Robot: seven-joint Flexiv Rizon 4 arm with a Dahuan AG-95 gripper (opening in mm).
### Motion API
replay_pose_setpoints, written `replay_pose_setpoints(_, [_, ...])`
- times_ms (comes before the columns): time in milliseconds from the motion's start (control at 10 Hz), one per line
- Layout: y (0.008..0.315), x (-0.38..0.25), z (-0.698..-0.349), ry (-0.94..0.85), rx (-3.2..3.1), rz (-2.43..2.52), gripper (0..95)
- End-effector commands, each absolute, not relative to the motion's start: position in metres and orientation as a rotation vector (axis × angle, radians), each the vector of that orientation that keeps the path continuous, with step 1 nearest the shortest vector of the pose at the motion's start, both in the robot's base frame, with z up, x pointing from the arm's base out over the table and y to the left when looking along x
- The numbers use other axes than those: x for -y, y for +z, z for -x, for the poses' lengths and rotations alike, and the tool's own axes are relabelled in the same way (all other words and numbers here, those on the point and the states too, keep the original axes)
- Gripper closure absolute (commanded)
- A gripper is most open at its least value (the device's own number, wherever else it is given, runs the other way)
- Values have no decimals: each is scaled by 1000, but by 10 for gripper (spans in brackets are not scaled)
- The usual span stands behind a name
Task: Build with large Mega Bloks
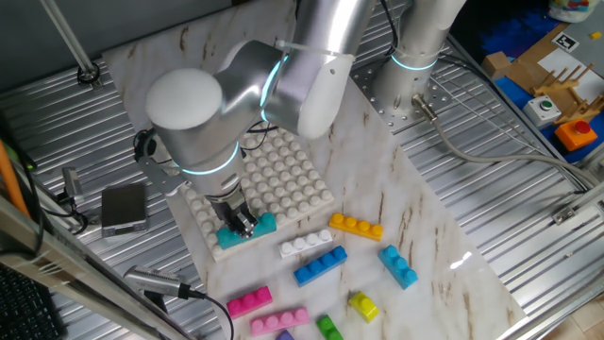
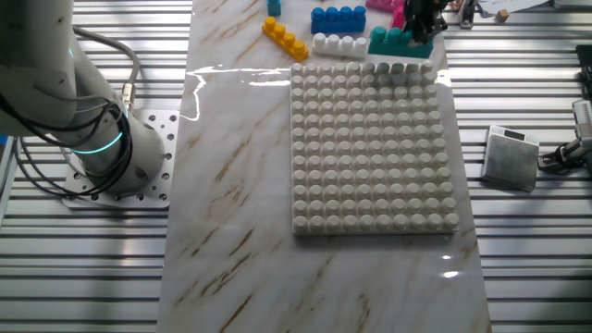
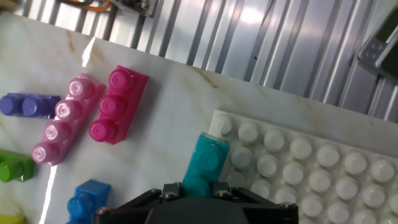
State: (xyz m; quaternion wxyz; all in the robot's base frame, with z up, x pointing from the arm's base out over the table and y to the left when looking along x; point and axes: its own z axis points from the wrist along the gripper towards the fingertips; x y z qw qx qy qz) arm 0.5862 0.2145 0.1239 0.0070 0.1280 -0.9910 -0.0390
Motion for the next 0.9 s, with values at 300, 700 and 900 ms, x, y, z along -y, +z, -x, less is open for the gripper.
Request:
replay_pose_setpoints(300, [124,-215,-588,-107,3091,-407,950])
replay_pose_setpoints(700, [134,-188,-583,-75,3047,-516,950])
replay_pose_setpoints(900, [138,-161,-578,-82,3044,-542,950])
